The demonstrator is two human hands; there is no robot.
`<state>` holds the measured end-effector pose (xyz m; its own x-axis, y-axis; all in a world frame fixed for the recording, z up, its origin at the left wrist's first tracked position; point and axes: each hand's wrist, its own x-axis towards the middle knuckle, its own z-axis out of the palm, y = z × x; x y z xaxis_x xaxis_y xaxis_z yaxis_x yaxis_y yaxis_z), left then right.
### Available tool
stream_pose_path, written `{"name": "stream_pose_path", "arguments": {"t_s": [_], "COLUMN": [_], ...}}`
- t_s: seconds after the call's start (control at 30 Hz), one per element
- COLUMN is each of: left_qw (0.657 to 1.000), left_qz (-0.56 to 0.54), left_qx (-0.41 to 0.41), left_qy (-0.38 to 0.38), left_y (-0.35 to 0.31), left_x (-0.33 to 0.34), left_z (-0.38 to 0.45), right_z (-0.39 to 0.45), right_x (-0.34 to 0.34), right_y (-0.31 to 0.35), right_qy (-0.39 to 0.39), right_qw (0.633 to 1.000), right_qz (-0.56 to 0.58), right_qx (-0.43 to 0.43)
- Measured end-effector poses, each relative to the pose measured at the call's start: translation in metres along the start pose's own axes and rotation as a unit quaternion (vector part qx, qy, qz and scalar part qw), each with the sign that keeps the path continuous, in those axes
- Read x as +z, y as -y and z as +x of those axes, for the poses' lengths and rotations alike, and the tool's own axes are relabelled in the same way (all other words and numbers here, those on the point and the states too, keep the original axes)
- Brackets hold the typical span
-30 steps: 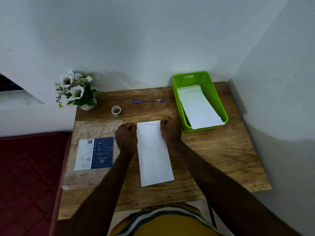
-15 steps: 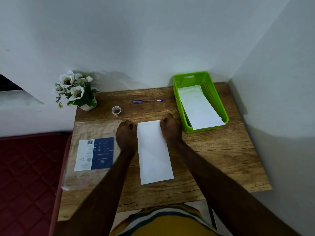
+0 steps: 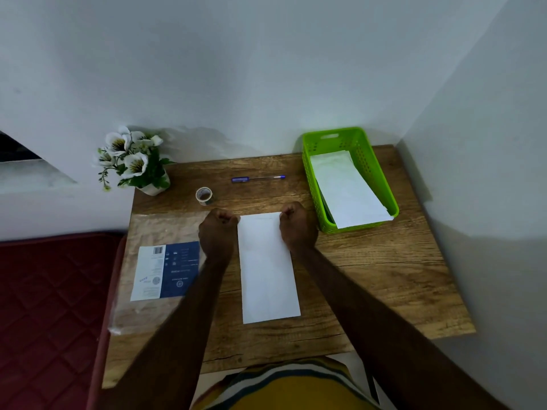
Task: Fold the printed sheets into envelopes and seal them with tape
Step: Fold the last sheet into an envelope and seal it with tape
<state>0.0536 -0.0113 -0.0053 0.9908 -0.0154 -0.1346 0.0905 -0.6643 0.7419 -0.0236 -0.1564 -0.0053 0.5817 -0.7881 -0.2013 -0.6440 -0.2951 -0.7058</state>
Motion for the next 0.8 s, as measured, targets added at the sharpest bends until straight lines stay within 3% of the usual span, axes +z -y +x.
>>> {"name": "stream_pose_path", "arguments": {"t_s": [0.1, 0.23, 0.37, 0.5, 0.67, 0.8], "left_qw": [0.999, 0.982, 0.972, 0.97, 0.99, 0.987], "left_qz": [-0.001, 0.115, 0.179, 0.218, 0.097, -0.058], "left_qx": [0.04, 0.101, 0.104, 0.056, 0.096, 0.128], "left_qy": [-0.035, -0.108, -0.111, -0.094, -0.03, 0.075], "left_y": [-0.005, -0.007, 0.003, 0.009, 0.019, 0.013], "left_x": [-0.009, -0.021, -0.027, -0.023, -0.031, -0.034], "left_z": [0.001, 0.017, 0.035, 0.048, 0.045, 0.019], "right_z": [0.001, 0.0, -0.002, -0.003, -0.011, -0.023], "right_x": [0.001, 0.001, 0.003, 0.001, -0.001, -0.006], "right_y": [-0.004, -0.007, -0.01, -0.01, -0.009, 0.0], "right_qy": [0.016, 0.036, 0.042, 0.045, 0.017, -0.034], "right_qw": [1.0, 0.991, 0.986, 0.988, 0.993, 0.993], "right_qz": [0.023, 0.114, 0.153, 0.139, 0.108, 0.086], "right_qx": [0.012, 0.054, 0.056, 0.055, 0.034, -0.076]}}
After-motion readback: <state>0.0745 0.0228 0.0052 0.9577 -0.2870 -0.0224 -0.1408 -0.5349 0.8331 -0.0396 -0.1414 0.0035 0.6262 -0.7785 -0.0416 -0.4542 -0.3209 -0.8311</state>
